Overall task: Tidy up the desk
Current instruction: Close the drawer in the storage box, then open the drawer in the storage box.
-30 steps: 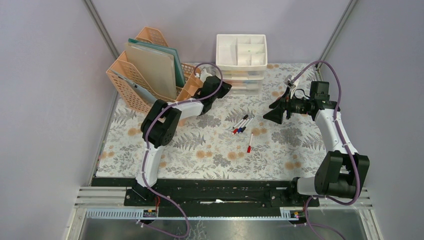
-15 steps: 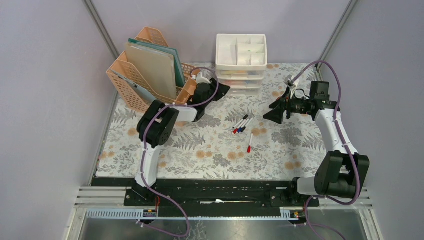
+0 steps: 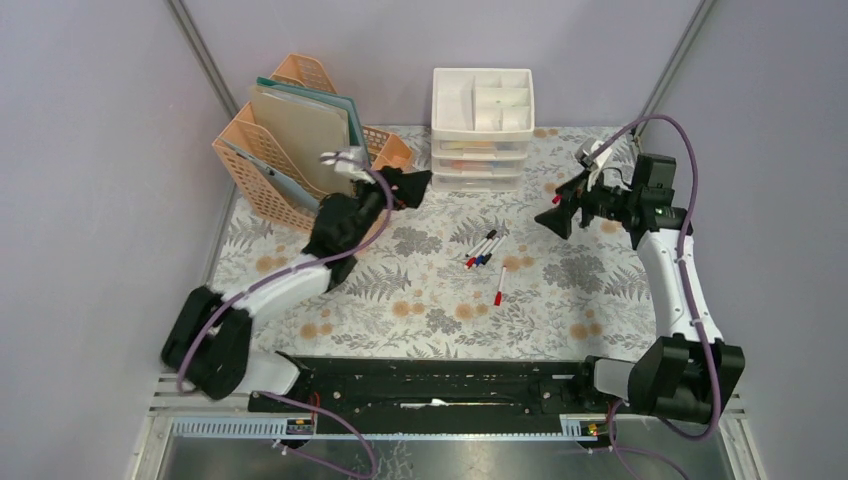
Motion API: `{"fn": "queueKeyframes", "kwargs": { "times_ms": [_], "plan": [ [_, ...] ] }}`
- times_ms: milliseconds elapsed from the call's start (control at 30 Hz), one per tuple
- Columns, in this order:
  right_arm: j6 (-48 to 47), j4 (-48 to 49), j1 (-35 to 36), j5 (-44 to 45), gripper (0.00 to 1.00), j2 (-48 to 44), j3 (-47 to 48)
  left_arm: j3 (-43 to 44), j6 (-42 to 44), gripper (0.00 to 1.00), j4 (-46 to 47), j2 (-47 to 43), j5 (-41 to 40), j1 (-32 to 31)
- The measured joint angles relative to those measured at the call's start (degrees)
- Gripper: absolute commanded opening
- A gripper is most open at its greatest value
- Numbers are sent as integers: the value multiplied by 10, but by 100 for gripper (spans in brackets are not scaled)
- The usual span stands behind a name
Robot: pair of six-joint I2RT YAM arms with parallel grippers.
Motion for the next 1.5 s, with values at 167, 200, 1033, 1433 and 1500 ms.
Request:
{"fn": "queueKeyframes", "kwargs": {
  "times_ms": [167, 200, 1033, 1433, 1500],
  "plan": [
    [55, 73, 0, 39, 100, -6, 67, -103, 47, 99, 1, -148, -45, 1],
    [75, 88, 0, 36, 100, 4, 90, -121, 51, 99, -7, -175, -53, 3],
    [339, 18, 167, 552, 85, 408, 535, -299, -12, 99, -280, -624, -31, 43],
    [344, -15, 166, 598, 57, 453, 574, -326, -48, 99, -298, -614, -5, 43],
    [342, -15, 166, 600, 55, 462, 581, -331, -57, 99, -294, -608, 2, 43]
  ]
}}
